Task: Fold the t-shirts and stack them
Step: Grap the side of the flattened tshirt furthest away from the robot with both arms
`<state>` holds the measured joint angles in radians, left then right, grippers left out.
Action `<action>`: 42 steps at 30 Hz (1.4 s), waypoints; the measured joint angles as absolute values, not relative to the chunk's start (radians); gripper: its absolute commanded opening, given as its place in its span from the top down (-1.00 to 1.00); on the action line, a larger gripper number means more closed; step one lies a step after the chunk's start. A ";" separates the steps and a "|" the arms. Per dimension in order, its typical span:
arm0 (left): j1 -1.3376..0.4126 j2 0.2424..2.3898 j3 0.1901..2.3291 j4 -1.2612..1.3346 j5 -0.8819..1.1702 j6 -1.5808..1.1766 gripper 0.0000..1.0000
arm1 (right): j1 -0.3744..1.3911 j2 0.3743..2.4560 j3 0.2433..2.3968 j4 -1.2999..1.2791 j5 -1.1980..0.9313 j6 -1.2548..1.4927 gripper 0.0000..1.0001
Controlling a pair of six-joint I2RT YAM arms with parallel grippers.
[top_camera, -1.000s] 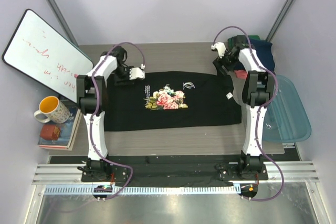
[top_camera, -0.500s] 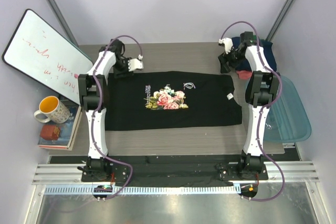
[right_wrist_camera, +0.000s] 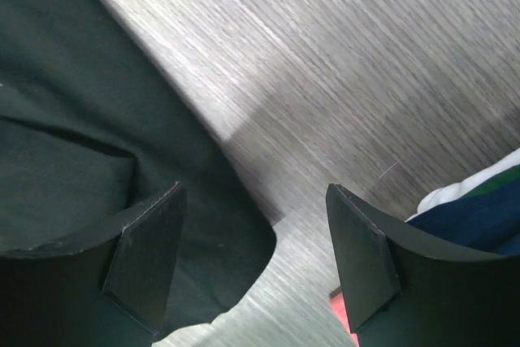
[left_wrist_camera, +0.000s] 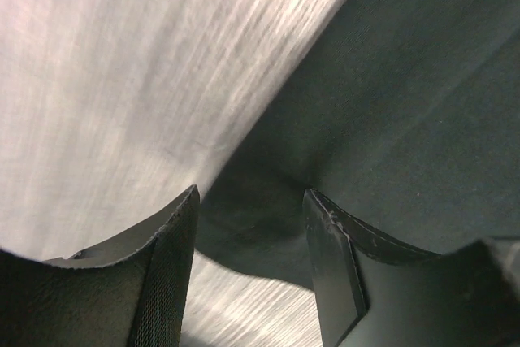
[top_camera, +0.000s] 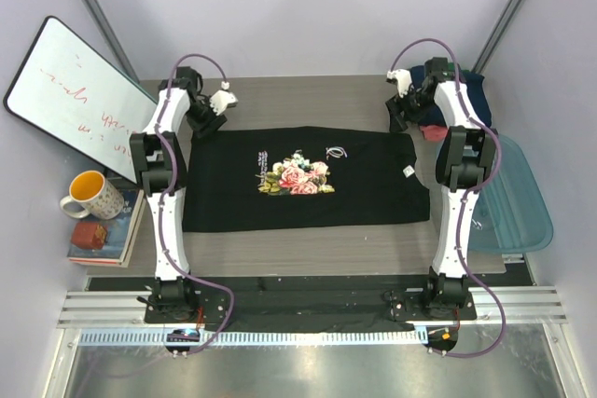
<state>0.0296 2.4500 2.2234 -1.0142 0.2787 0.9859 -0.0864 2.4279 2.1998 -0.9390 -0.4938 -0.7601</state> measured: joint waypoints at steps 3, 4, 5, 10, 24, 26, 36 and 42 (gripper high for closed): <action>0.042 2.474 2.226 -1.020 0.287 0.948 -0.08 | -0.082 2.412 2.192 -0.949 -0.493 -0.760 -0.46; 0.045 2.474 2.230 -1.018 0.289 0.938 -0.08 | -0.081 2.408 2.191 -0.950 -0.493 -0.760 -0.45; 0.047 2.474 2.231 -1.017 0.289 0.928 -0.07 | -0.080 2.403 2.188 -0.951 -0.493 -0.760 -0.43; 0.054 2.505 2.279 -1.020 0.289 0.888 0.14 | -0.079 2.381 2.167 -0.958 -0.493 -0.760 -0.40; 0.057 2.532 2.313 -1.013 0.297 0.864 0.99 | -0.068 2.328 2.126 -1.000 -0.488 -0.780 -0.21; 0.057 2.523 2.298 -0.999 0.297 0.868 1.00 | -0.067 2.328 2.126 -1.027 -0.490 -0.791 -0.21; 0.057 2.426 2.152 -0.950 0.316 0.868 0.99 | -0.067 2.331 2.116 -1.287 -0.535 -0.916 -0.24; 0.044 2.306 2.082 -0.947 0.357 0.870 1.00 | -0.068 2.367 2.141 -1.301 -0.513 -0.917 -0.25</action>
